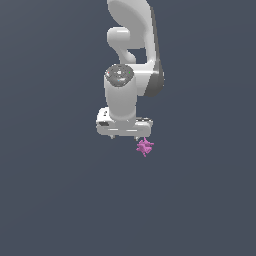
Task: Pick up the object and move it to a goal position.
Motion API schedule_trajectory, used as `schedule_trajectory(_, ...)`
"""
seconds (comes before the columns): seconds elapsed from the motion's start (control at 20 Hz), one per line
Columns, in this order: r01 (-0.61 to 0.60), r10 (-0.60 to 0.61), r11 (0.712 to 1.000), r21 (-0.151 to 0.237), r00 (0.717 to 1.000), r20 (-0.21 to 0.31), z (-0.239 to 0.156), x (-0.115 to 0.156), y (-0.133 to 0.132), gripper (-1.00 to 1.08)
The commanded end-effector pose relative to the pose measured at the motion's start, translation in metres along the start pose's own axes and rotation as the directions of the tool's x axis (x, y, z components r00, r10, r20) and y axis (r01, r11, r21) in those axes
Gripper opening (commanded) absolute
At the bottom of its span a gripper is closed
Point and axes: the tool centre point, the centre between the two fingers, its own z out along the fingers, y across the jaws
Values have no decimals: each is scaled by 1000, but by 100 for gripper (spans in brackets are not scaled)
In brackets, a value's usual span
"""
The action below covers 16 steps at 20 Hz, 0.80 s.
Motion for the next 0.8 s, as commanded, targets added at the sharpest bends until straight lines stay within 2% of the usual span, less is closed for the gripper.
schedule_trajectory(0.0,0,0,1000,0,1000,0,0,0,0,100)
schedule_trajectory(0.4,-60,59,998,7,997,46,13,-9,22,100)
schedule_trajectory(0.75,-61,61,998,7,997,48,14,-9,22,100)
